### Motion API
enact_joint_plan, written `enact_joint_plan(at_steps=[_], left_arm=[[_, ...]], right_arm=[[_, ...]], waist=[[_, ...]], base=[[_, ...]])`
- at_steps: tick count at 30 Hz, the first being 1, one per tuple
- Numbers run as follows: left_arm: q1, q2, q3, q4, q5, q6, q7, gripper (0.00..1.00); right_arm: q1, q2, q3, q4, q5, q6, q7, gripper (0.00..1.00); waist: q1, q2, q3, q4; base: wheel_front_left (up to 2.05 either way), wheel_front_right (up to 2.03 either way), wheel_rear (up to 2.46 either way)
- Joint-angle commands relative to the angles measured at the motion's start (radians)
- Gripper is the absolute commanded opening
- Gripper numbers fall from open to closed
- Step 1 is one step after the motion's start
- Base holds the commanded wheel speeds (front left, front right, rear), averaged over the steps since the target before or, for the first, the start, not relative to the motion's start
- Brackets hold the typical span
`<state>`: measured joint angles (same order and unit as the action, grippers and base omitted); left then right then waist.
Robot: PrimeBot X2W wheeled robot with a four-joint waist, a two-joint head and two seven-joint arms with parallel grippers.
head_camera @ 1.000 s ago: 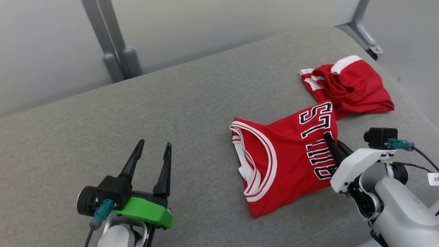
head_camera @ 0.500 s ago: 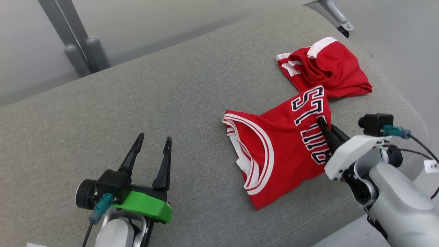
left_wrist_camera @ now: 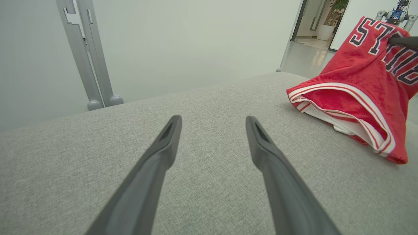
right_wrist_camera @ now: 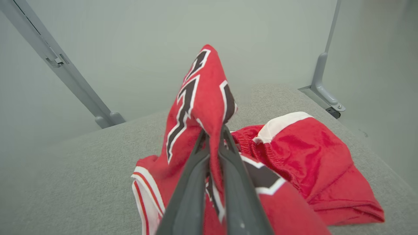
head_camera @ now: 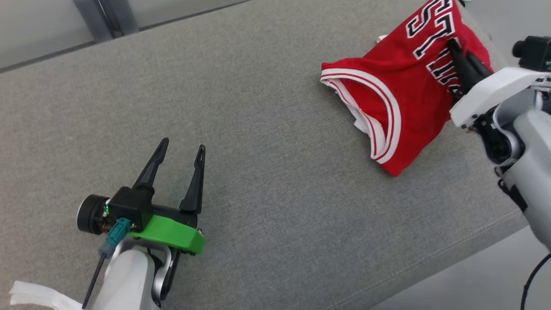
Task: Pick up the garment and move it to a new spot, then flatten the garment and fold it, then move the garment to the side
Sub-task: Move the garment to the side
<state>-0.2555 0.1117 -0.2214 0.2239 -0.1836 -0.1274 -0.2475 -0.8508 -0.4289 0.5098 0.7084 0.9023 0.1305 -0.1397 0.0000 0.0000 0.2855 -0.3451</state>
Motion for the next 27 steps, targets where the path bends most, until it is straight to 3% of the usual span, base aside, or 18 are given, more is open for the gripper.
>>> enact_joint_plan(at_steps=[1, 11, 16, 18, 19, 20, 21, 27], left_arm=[[-0.027, 0.012, -0.002, -0.009, 0.005, -0.003, 0.005, 1.00], [-0.067, 0.056, 0.000, -0.067, 0.017, 0.004, 0.040, 1.00], [-0.092, 0.066, -0.008, -0.095, 0.023, 0.005, 0.050, 1.00], [-0.100, 0.066, -0.012, -0.097, 0.023, 0.006, 0.051, 1.00], [-0.100, 0.066, -0.012, -0.094, 0.021, 0.006, 0.049, 1.00], [-0.100, 0.065, -0.012, -0.089, 0.019, 0.007, 0.047, 1.00], [-0.099, 0.064, -0.013, -0.086, 0.017, 0.009, 0.045, 1.00], [-0.090, 0.056, -0.009, -0.064, 0.002, 0.017, 0.026, 1.00]], right_arm=[[-0.028, -0.028, -0.004, 0.020, 0.011, 0.001, -0.005, 0.00], [-0.108, -0.180, -0.036, 0.144, 0.074, 0.000, -0.052, 0.00], [-0.169, -0.208, -0.047, 0.296, 0.026, 0.000, -0.093, 0.00], [-0.199, -0.189, -0.053, 0.375, 0.000, 0.000, -0.107, 0.03], [-0.209, -0.175, -0.057, 0.411, -0.013, 0.000, -0.112, 0.20], [-0.223, -0.167, -0.064, 0.454, -0.031, 0.000, -0.118, 0.82], [-0.235, -0.164, -0.071, 0.481, -0.043, 0.000, -0.121, 1.00], [-0.271, -0.177, -0.151, 0.517, -0.162, 0.000, -0.125, 1.00]], waist=[[0.0000, 0.0000, 0.086, 0.043], [0.0000, 0.0000, 0.225, 0.086], [0.0000, 0.0000, 0.285, 0.111], [0.0000, 0.0000, 0.295, 0.121], [0.0000, 0.0000, 0.297, 0.125], [0.0000, 0.0000, 0.296, 0.130], [0.0000, 0.0000, 0.295, 0.134], [0.0000, 0.0000, 0.259, 0.153]], base=[[0.00, 0.00, 0.00], [0.00, 0.00, 0.00], [0.00, 0.00, 0.00], [0.00, 0.00, 0.00], [0.00, 0.00, 0.00], [0.00, 0.00, 0.00], [0.00, 0.00, 0.00], [0.00, 0.00, 0.00]])
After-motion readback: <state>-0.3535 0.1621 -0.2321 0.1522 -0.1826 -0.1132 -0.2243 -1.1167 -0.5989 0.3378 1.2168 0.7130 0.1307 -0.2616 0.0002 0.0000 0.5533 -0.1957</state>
